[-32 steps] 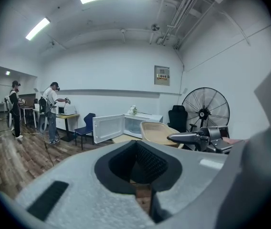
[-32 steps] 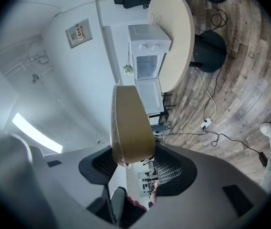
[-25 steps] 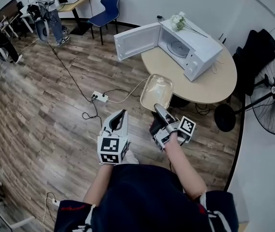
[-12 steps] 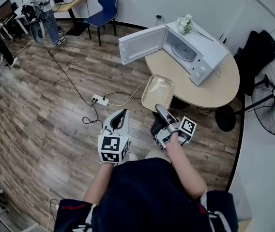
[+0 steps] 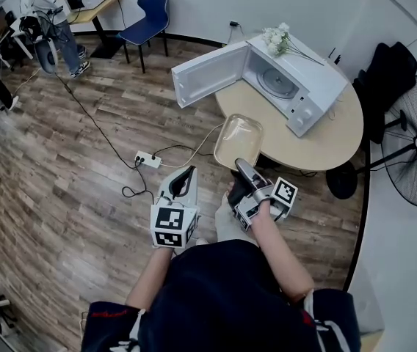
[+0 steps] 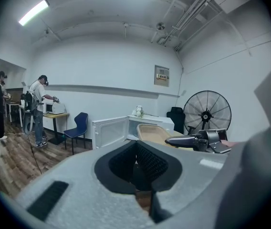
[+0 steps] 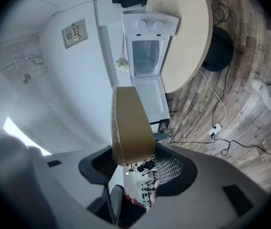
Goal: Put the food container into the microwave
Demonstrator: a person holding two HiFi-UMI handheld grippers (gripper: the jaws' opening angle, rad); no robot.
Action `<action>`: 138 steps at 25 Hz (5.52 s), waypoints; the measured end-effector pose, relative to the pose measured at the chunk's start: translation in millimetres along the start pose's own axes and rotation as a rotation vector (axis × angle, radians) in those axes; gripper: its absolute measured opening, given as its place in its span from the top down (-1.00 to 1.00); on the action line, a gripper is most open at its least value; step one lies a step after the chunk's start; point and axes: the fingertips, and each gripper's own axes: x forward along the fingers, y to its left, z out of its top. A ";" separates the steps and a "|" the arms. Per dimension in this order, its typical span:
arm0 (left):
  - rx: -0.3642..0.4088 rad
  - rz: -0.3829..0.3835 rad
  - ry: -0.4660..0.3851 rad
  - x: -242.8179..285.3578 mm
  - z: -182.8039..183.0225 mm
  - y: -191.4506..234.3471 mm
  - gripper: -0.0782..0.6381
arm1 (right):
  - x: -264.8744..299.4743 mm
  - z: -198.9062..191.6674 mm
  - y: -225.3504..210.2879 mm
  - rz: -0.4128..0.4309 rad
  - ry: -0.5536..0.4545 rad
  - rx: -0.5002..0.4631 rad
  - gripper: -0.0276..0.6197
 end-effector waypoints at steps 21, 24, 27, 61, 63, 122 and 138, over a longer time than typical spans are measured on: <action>0.005 -0.003 0.065 220.4 58.8 48.8 0.74 | 140.8 176.0 13.4 -0.045 -0.001 0.063 0.21; 0.020 -0.011 0.075 252.4 64.0 50.3 0.74 | 154.7 201.6 12.6 -0.051 -0.008 0.073 0.21; 0.019 -0.023 0.082 280.5 68.3 47.1 0.74 | 164.8 223.4 10.3 -0.061 -0.012 0.081 0.21; 0.086 -0.311 0.195 382.0 60.0 67.5 0.74 | 200.9 264.9 -24.7 -0.117 -0.239 0.162 0.21; 0.094 -0.350 0.202 389.7 59.1 73.1 0.74 | 203.7 267.1 -28.9 -0.113 -0.283 0.178 0.21; 0.238 -0.643 0.443 447.1 -39.9 33.0 0.74 | 203.7 420.5 -103.8 -0.027 -0.636 0.158 0.04; 0.257 -0.666 0.388 447.8 -20.6 3.4 0.74 | 181.6 366.3 -103.8 -0.212 -0.485 -0.025 0.03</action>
